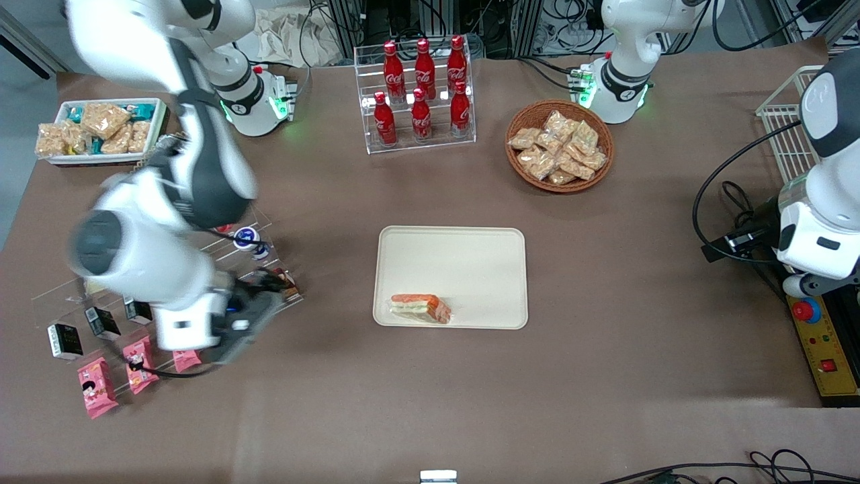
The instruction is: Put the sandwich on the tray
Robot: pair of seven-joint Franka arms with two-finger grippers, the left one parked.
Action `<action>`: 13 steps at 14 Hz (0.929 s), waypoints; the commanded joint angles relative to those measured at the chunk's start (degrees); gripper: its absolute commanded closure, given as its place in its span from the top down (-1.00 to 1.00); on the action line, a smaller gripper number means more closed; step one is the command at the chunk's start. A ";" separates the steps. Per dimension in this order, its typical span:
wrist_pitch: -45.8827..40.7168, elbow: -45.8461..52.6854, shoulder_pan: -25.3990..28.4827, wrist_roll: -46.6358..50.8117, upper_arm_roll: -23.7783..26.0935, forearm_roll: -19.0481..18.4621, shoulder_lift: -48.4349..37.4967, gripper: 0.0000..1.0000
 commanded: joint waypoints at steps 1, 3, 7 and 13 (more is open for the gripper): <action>-5.43 -1.95 -5.73 1.45 0.62 1.09 -4.99 1.00; -8.76 -1.95 -6.10 6.08 -2.43 0.65 -7.19 1.00; -14.30 -1.95 -5.83 20.84 -4.65 -3.91 -10.27 1.00; -15.81 -2.49 -6.36 29.58 -4.39 -4.63 -9.31 1.00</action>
